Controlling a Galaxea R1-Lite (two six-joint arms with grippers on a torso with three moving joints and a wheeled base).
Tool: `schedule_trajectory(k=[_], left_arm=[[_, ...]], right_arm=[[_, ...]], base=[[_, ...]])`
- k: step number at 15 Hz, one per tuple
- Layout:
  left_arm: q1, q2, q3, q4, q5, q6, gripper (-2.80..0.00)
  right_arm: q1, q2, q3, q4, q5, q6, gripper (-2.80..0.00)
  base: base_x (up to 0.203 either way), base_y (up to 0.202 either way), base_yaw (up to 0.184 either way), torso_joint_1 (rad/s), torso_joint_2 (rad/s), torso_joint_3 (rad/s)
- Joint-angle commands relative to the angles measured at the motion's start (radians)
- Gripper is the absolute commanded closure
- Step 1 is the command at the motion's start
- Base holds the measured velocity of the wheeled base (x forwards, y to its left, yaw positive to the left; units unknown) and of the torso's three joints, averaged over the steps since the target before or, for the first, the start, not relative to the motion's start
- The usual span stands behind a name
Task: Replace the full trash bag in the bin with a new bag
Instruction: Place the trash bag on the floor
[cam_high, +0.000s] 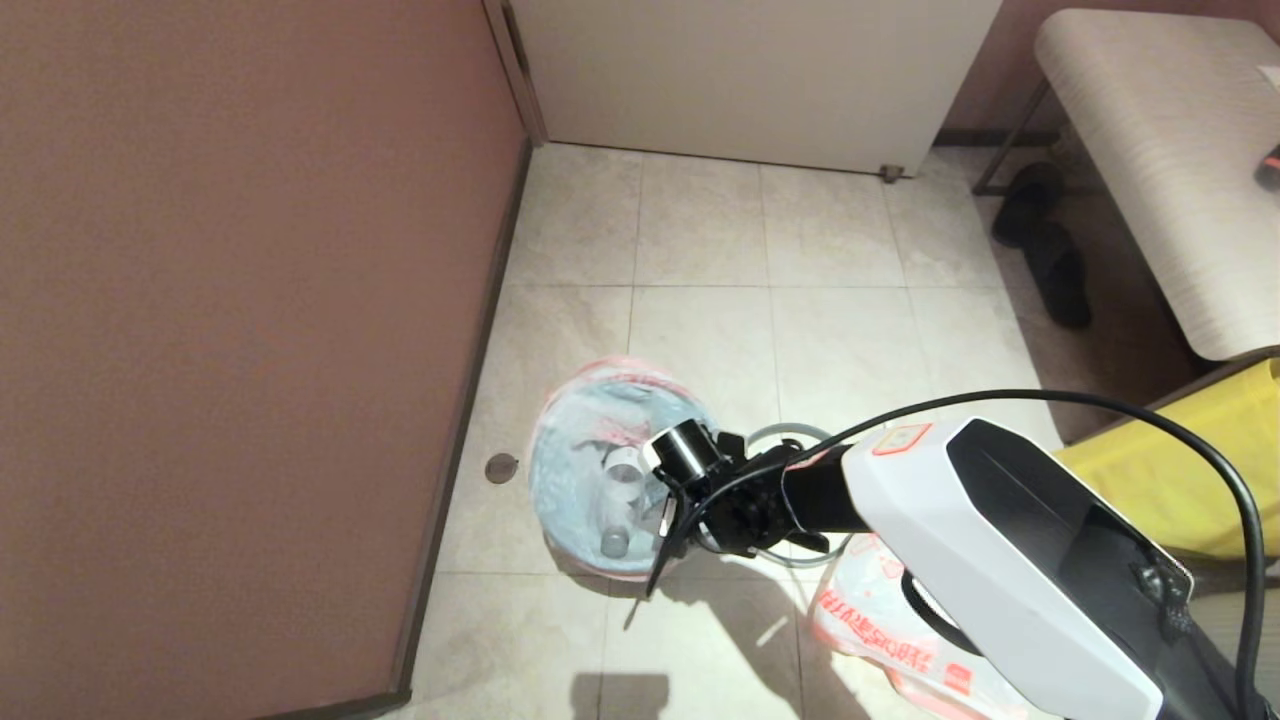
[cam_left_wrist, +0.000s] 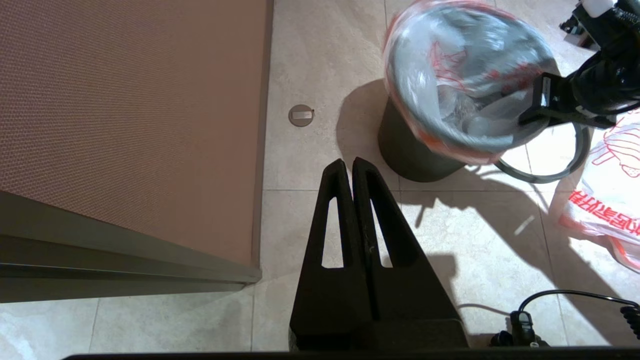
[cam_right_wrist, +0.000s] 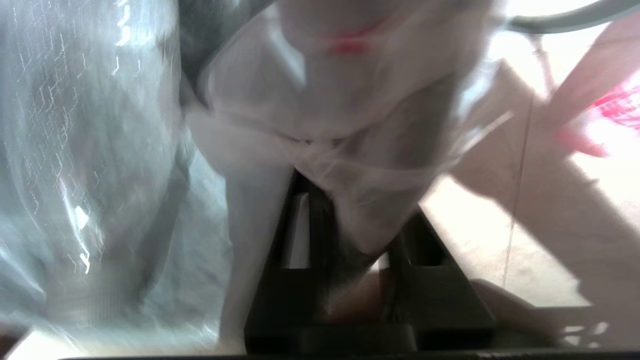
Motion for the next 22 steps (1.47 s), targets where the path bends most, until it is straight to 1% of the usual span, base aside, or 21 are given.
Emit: schedule_trajectory(k=[1, 2, 3, 7, 12, 16, 18, 22], left_arm=[[0.0, 0.0, 0.0, 0.0, 0.0, 0.0, 0.0], [0.0, 0.0, 0.0, 0.0, 0.0, 0.0, 0.0], [0.0, 0.0, 0.0, 0.0, 0.0, 0.0, 0.0], [0.0, 0.0, 0.0, 0.0, 0.0, 0.0, 0.0], [0.0, 0.0, 0.0, 0.0, 0.0, 0.0, 0.0], [0.0, 0.0, 0.0, 0.0, 0.0, 0.0, 0.0], [0.0, 0.0, 0.0, 0.0, 0.0, 0.0, 0.0], [0.0, 0.0, 0.0, 0.0, 0.0, 0.0, 0.0]], right_arm=[[-0.004, 0.005, -0.009, 0.0, -0.054, -0.084, 0.0], [-0.004, 0.005, -0.01, -0.005, -0.094, -0.144, 0.0], [-0.006, 0.005, -0.009, -0.008, -0.109, -0.186, 0.0], [-0.045, 0.026, -0.009, -0.001, -0.113, -0.274, 0.0], [-0.128, 0.015, -0.009, -0.023, -0.114, -0.426, 0.0], [-0.175, 0.017, -0.009, -0.219, -0.114, -0.603, 0.0], [-0.176, 0.014, -0.008, -0.272, -0.114, -0.675, 0.0], [-0.171, -0.015, -0.002, -0.298, -0.14, -0.74, 0.0]], base=[[0.0, 0.0, 0.0, 0.0, 0.0, 0.0], [0.0, 0.0, 0.0, 0.0, 0.0, 0.0], [0.0, 0.0, 0.0, 0.0, 0.0, 0.0], [0.0, 0.0, 0.0, 0.0, 0.0, 0.0], [0.0, 0.0, 0.0, 0.0, 0.0, 0.0], [0.0, 0.0, 0.0, 0.0, 0.0, 0.0], [0.0, 0.0, 0.0, 0.0, 0.0, 0.0], [0.0, 0.0, 0.0, 0.0, 0.0, 0.0]])
